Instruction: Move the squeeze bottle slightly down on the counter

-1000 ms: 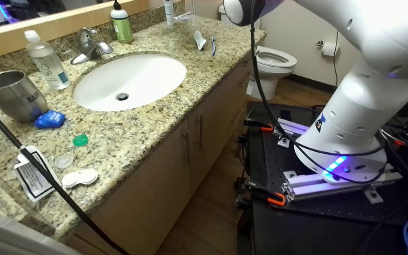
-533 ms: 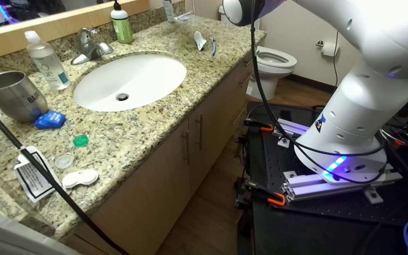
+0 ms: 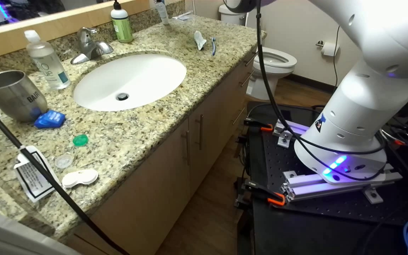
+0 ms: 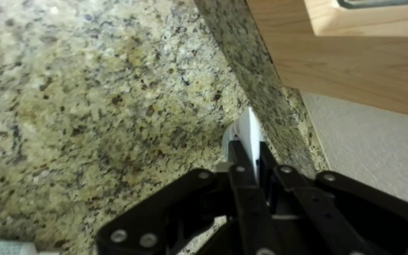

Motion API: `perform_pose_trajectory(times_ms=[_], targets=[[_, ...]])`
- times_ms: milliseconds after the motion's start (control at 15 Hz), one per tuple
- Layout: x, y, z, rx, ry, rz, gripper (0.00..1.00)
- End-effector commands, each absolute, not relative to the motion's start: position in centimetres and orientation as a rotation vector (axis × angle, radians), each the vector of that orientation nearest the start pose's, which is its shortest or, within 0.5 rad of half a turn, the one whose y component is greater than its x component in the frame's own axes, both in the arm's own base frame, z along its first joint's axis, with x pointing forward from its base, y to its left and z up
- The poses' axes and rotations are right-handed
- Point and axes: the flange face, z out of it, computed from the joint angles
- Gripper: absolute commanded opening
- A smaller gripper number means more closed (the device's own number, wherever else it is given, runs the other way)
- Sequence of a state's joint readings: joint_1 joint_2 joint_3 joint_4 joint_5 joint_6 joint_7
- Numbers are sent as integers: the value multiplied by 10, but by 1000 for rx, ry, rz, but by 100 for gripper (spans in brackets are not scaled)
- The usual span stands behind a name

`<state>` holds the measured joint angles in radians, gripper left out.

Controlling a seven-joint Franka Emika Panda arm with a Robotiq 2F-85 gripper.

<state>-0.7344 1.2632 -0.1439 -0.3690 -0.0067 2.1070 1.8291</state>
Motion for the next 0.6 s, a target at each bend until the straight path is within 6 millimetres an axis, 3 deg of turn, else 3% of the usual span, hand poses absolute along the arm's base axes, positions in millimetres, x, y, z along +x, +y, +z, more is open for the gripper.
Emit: perform_pose_trajectory(times_ms=[0, 267, 533], targets=[[578, -583, 424, -1086, 2812, -555, 3], [547, -573, 492, -1394, 2750, -438, 3], [530, -561, 531, -1576, 2556, -317, 3]])
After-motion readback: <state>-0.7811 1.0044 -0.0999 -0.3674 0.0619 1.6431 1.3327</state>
